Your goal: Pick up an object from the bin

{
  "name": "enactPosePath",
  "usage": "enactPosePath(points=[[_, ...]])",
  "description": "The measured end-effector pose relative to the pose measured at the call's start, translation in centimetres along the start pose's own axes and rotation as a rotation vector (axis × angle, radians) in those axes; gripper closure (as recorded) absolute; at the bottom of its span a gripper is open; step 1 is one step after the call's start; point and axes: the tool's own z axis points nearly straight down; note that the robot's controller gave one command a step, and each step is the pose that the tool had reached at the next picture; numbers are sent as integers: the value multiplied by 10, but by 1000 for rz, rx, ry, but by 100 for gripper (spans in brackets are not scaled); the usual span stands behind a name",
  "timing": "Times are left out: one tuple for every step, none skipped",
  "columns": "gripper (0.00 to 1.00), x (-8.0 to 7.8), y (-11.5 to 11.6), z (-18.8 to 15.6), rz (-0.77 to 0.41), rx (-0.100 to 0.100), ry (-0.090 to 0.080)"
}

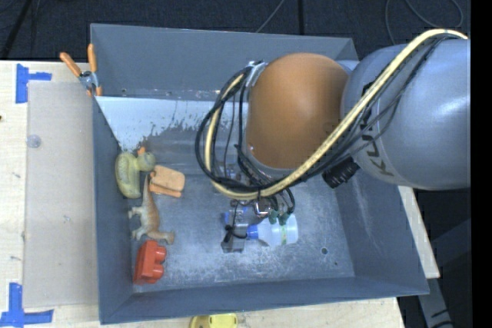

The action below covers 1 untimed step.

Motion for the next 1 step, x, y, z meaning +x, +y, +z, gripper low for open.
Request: enactPosePath(points=[[0,-2,-1,-4,5,-1,-8]])
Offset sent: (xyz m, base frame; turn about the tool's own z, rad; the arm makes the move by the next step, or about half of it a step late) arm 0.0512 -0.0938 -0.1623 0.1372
